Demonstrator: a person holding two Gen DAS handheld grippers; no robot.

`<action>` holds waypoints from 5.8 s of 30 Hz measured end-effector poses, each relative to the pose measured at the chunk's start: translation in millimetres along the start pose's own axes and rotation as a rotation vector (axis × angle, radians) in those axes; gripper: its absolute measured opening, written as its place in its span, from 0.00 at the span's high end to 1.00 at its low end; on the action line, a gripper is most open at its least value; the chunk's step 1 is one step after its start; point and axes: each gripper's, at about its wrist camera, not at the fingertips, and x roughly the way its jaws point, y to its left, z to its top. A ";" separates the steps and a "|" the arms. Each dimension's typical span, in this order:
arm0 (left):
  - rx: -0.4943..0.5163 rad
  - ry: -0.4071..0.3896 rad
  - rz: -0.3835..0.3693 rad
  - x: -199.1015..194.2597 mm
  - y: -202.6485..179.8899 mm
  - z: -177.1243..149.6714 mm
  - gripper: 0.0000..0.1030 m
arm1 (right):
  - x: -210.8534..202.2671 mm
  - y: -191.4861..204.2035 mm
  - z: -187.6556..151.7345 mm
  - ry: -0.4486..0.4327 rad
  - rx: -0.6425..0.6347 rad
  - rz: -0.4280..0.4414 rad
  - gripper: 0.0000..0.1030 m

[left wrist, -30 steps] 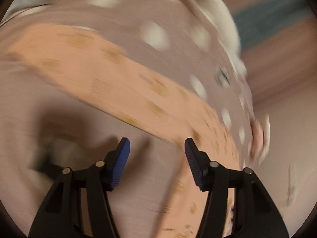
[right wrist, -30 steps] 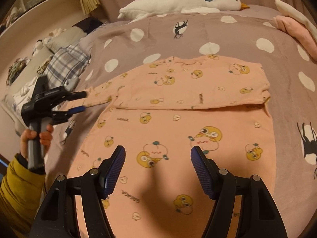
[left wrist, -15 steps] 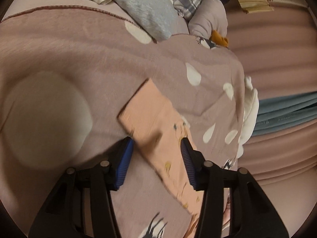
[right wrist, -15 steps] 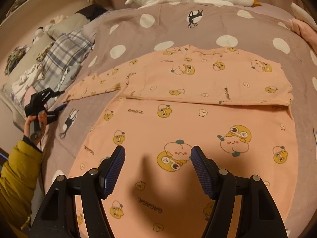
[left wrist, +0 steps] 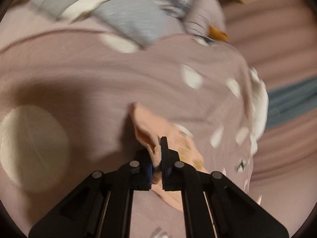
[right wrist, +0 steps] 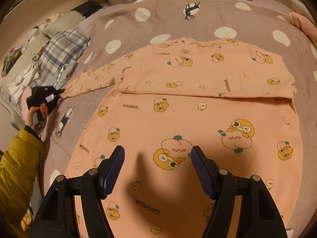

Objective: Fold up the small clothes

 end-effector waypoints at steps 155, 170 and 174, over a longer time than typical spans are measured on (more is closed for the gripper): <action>0.649 0.573 -0.160 -52.7 -73.3 -318.2 0.01 | -82.7 -153.0 -86.4 0.001 0.483 0.117 0.58; 0.567 0.601 -0.256 -59.1 -61.8 -323.1 0.01 | -68.3 -152.8 -106.8 -0.018 0.563 0.379 0.53; 0.579 0.611 -0.261 -54.0 -67.3 -323.7 0.01 | -60.9 -146.1 -96.1 -0.008 0.538 0.382 0.53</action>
